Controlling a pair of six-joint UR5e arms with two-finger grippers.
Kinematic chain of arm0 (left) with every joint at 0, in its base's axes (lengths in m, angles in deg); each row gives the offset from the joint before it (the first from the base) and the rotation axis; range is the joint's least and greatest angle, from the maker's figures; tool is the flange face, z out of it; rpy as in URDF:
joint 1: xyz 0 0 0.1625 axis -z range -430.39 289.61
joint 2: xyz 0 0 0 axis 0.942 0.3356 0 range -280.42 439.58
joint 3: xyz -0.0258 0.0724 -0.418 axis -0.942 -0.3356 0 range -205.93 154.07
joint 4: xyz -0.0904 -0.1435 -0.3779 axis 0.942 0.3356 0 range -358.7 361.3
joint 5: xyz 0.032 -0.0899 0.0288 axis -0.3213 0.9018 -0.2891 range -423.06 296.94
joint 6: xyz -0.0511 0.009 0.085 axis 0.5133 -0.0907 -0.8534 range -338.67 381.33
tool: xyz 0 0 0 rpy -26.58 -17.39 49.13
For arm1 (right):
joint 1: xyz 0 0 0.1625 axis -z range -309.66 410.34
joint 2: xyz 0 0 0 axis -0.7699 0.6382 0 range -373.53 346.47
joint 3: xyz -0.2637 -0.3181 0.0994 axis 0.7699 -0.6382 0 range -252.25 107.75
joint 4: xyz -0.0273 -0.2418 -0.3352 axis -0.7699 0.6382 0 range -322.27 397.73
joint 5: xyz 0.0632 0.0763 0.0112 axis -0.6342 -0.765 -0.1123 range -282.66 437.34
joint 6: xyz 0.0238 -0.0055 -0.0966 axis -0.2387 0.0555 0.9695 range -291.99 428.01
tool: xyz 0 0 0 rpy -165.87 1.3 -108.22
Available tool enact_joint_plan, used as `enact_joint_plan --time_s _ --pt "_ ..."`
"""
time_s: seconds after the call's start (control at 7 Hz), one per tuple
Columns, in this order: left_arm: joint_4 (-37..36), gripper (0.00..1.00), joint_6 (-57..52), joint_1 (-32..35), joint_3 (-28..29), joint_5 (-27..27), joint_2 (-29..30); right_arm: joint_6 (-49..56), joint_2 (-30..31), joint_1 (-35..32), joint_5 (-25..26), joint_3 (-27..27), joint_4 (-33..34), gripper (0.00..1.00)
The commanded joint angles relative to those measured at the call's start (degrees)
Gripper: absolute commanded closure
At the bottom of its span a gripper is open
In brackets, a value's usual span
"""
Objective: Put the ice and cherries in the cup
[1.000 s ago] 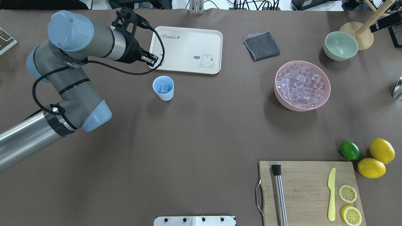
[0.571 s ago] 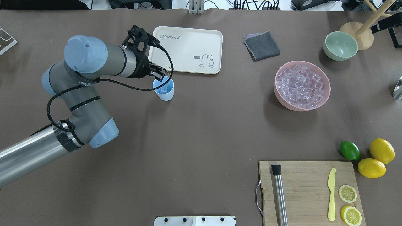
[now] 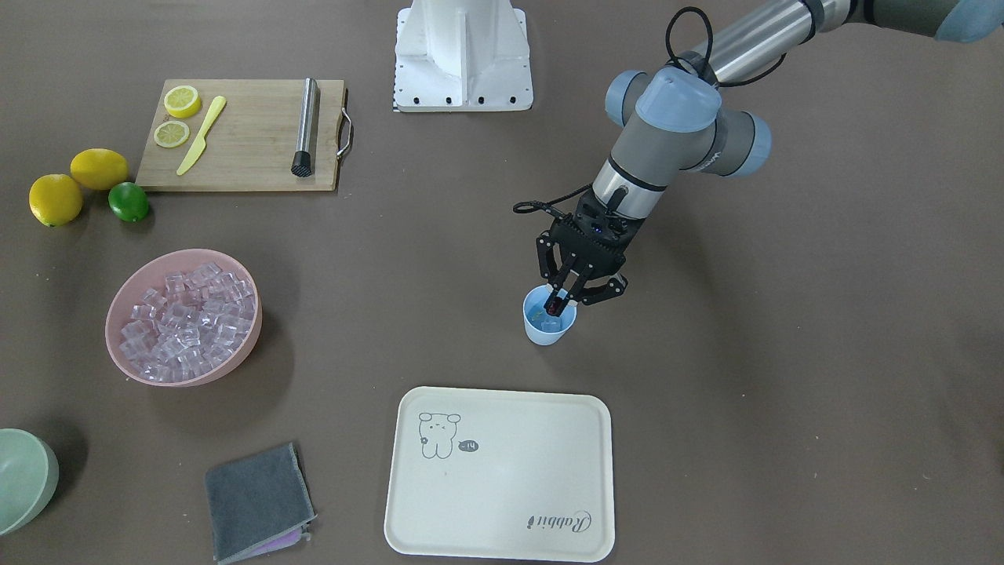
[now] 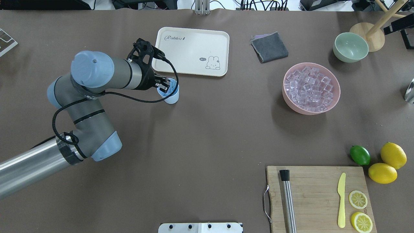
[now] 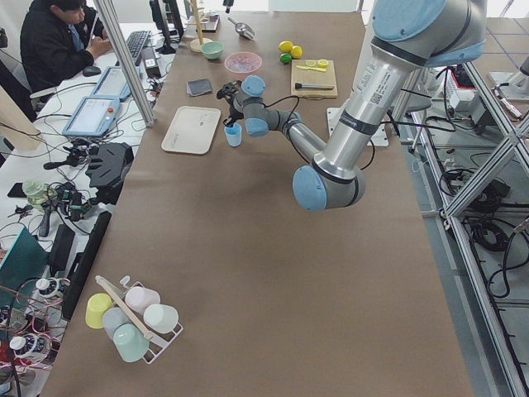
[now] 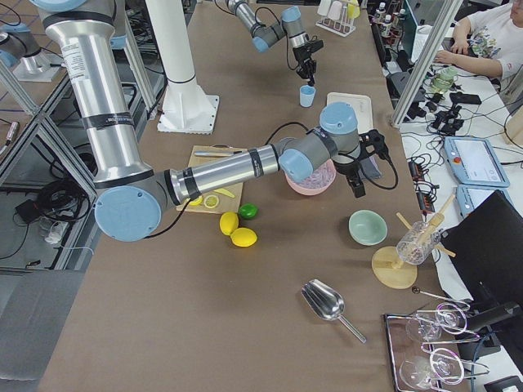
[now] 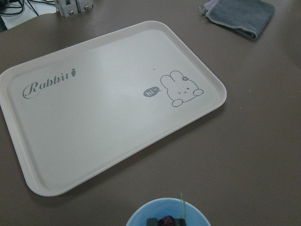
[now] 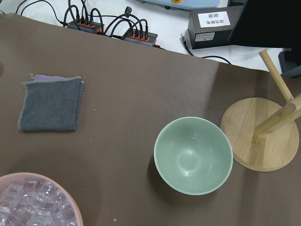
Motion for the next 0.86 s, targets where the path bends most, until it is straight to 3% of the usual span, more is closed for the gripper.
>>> enact_joint_plan --time_s 0.0,0.29,0.57,0.71 --pt "2.51 0.03 0.06 -0.04 1.04 0.01 -0.21 -0.06 0.05 -0.02 0.06 0.09 0.0 0.0" --pt "3.21 0.02 0.84 0.66 0.96 -0.17 -0.21 -0.32 -0.13 -0.02 0.06 0.18 0.09 0.0" --pt "2.34 0.03 1.9 7.22 0.87 1.05 -2.56 -0.5 -0.13 -0.02 -0.29 0.0 0.61 0.0" --pt "1.2 0.03 1.9 12.13 1.57 4.54 -3.8 -0.5 0.04 -0.02 -0.38 -0.17 0.7 0.0"
